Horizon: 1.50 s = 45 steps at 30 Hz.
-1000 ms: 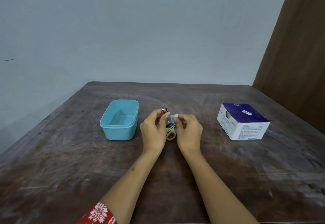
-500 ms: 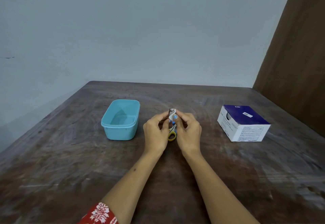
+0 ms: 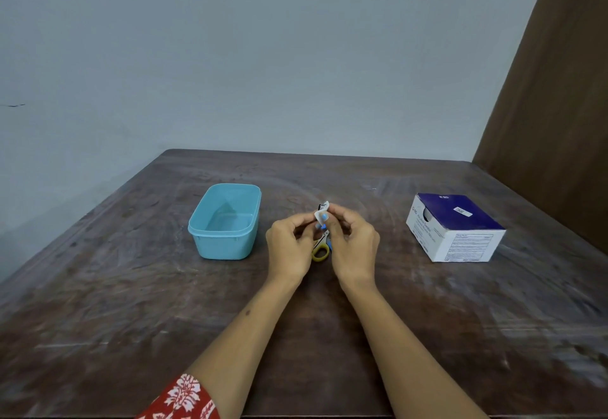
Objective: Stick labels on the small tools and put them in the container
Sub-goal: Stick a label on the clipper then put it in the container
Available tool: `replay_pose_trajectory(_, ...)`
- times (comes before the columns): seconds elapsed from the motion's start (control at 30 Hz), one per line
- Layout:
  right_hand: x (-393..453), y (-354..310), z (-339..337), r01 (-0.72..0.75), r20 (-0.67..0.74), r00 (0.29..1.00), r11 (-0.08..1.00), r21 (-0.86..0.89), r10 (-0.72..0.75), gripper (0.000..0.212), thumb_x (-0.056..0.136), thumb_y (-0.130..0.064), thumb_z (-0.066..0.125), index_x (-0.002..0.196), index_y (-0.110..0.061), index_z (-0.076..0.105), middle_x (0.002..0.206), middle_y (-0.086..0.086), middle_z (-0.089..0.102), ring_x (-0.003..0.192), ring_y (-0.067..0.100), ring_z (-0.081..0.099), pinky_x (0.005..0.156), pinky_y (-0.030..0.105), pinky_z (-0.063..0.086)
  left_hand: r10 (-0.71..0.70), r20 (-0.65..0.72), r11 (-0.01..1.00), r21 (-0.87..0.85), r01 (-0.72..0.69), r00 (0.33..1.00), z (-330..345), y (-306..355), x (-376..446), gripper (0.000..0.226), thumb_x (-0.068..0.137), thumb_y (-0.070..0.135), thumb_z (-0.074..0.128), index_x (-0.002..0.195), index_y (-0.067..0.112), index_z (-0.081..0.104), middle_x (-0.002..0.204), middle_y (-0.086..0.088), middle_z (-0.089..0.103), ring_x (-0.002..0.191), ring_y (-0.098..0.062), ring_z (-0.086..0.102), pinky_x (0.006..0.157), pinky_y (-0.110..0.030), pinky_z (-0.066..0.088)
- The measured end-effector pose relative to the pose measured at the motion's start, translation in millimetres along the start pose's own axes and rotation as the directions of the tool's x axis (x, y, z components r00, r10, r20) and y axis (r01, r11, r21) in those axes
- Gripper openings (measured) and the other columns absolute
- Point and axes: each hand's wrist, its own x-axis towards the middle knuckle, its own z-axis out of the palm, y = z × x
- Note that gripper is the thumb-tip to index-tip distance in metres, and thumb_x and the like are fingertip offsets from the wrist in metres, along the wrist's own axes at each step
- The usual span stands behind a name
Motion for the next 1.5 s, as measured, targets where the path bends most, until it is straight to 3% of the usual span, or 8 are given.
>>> replay_pose_trajectory(0.1,-1,-2,-2,-0.004,-0.007,1.000,1.000,0.031,0.004,0.012,0.086,-0.017,0.065,0.096,-0.017,0.072,0.088,-0.002,0.070,0.077,0.000,0.065,0.067,0.018,0.050,-0.015,0.043,1.000,-0.010,0.015,0.999,0,-1,0,0.023,0.083,-0.003,0.059,0.096,0.010,0.073,0.085,-0.002,0.074,0.078,-0.011,0.070,0.076,-0.031,0.057)
replay_pose_trajectory(0.23,-1,-4,-4,-0.011,-0.036,0.999,0.999,0.043,0.012,0.012,0.087,-0.018,0.064,0.097,-0.016,0.072,0.087,-0.003,0.068,0.075,-0.008,0.062,0.063,0.008,0.046,-0.016,0.086,1.000,-0.013,0.017,0.996,0,3,-2,0.024,0.085,-0.004,0.059,0.099,0.008,0.072,0.086,-0.002,0.073,0.076,-0.004,0.069,0.071,-0.017,0.054)
replay_pose_trajectory(0.4,-1,-4,-2,-0.018,0.029,0.999,1.000,0.017,0.017,0.016,0.083,-0.010,0.068,0.096,-0.017,0.072,0.083,-0.003,0.068,0.069,0.001,0.065,0.064,0.018,0.053,-0.026,0.039,0.999,-0.024,0.027,0.999,-1,0,0,0.022,0.083,-0.005,0.059,0.097,0.006,0.073,0.085,-0.004,0.073,0.077,-0.010,0.070,0.072,-0.023,0.056)
replay_pose_trajectory(0.77,0,-8,-4,-0.102,0.015,0.995,0.989,0.109,0.101,0.018,0.077,-0.014,0.074,0.095,-0.011,0.072,0.074,-0.001,0.071,0.064,0.003,0.066,0.060,0.015,0.052,-0.015,0.087,1.000,0.013,0.014,0.996,-3,4,-2,0.021,0.083,-0.003,0.061,0.096,0.009,0.073,0.084,-0.002,0.073,0.077,-0.009,0.069,0.072,-0.022,0.056)
replay_pose_trajectory(0.97,-1,-10,-7,-0.150,-0.020,0.987,0.965,0.217,0.158,0.010,0.077,-0.014,0.074,0.082,-0.022,0.071,0.067,-0.003,0.070,0.063,0.007,0.067,0.064,0.026,0.056,-0.020,0.105,0.999,-0.022,0.023,0.994,-2,7,-3,0.020,0.084,-0.001,0.062,0.099,0.008,0.072,0.085,0.001,0.071,0.073,0.003,0.067,0.067,-0.011,0.051)
replay_pose_trajectory(1.13,0,-12,-6,-0.158,0.012,0.987,0.960,0.232,0.160,0.019,0.074,-0.005,0.076,0.091,-0.010,0.072,0.071,-0.004,0.070,0.062,0.004,0.067,0.059,0.017,0.053,-0.020,0.101,1.000,0.005,0.020,0.995,-5,7,-3,0.021,0.084,-0.001,0.062,0.098,0.010,0.072,0.085,0.000,0.072,0.073,-0.001,0.068,0.068,-0.014,0.053)
replay_pose_trajectory(1.3,0,-7,-6,-0.166,-0.008,0.985,0.963,0.214,0.171,0.017,0.081,-0.014,0.071,0.097,-0.015,0.073,0.079,-0.008,0.072,0.075,0.007,0.069,0.071,0.027,0.056,-0.042,0.099,0.998,-0.038,0.046,0.994,-3,9,-3,0.021,0.084,0.000,0.062,0.102,0.007,0.071,0.088,-0.002,0.072,0.075,-0.004,0.069,0.069,-0.015,0.053)
replay_pose_trajectory(1.5,0,-14,-7,-0.153,0.027,0.988,0.954,0.259,0.151,0.020,0.075,0.000,0.074,0.094,-0.007,0.072,0.071,-0.003,0.070,0.061,0.004,0.067,0.057,0.016,0.052,-0.025,0.095,1.000,0.018,0.023,0.995,-5,8,-3,0.020,0.084,0.000,0.061,0.098,0.010,0.073,0.085,-0.001,0.073,0.073,-0.003,0.068,0.068,-0.014,0.053)
